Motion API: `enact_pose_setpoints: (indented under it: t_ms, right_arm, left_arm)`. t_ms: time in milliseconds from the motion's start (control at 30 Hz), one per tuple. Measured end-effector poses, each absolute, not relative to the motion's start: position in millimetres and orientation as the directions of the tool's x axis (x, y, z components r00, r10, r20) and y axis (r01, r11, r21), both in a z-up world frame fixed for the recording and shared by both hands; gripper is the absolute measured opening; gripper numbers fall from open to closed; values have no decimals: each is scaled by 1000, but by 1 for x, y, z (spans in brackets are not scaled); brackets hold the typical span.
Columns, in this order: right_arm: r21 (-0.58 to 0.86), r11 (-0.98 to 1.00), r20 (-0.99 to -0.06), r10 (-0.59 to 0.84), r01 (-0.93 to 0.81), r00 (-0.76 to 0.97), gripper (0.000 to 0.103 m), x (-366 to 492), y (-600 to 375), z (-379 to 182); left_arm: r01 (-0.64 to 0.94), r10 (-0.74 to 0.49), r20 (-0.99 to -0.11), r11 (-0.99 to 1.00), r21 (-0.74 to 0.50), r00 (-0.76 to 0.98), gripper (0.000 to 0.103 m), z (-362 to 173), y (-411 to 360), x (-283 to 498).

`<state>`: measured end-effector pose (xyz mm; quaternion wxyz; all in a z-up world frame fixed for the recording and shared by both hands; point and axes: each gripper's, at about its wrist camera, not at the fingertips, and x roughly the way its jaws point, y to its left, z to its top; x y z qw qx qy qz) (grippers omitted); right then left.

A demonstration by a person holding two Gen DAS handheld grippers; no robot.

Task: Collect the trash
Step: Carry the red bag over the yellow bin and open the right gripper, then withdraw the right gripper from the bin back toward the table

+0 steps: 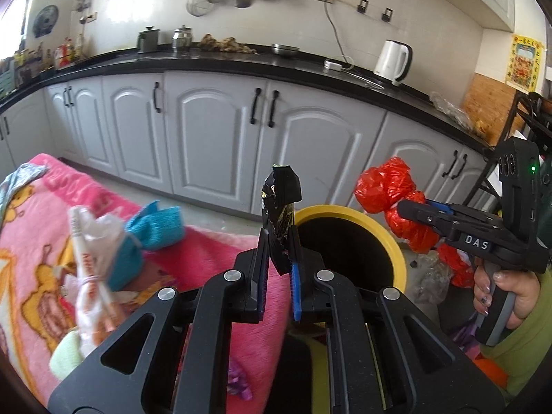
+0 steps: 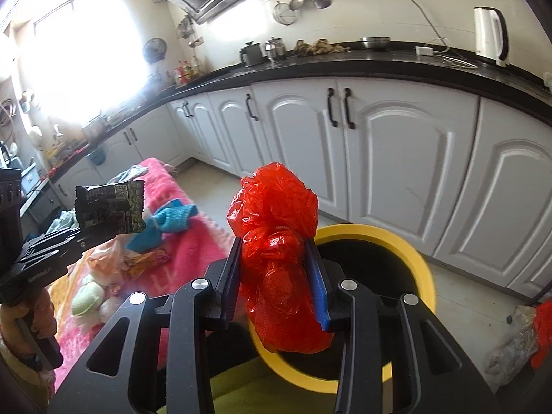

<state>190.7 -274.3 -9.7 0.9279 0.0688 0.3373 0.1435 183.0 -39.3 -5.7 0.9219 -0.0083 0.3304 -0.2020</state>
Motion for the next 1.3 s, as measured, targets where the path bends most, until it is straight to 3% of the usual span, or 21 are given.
enact_pose_setpoints:
  t_ms: [767, 900, 1033, 1200, 1300]
  right_arm:
    - [281, 958, -672, 238, -56, 702, 36, 216, -334, -54]
    - [297, 955, -679, 230, -26, 697, 43, 223, -339, -61]
    - [281, 960, -673, 201, -4, 712, 56, 223, -343, -62]
    - [233, 972, -660, 154, 6, 735, 66, 219, -340, -56]
    - [199, 980, -638, 124, 7, 760, 75, 214, -336, -48]
  left_arm:
    - [470, -475, -694, 855, -219, 541, 6, -73, -140, 225]
    - [462, -467, -711, 858, -223, 525, 7, -89, -150, 232]
    - [436, -439, -729, 875, -212, 525, 33, -99, -150, 237]
    - [413, -419, -726, 888, -203, 545, 43, -97, -144, 236]
    - [394, -405, -714, 898, -194, 571, 55, -88, -135, 232]
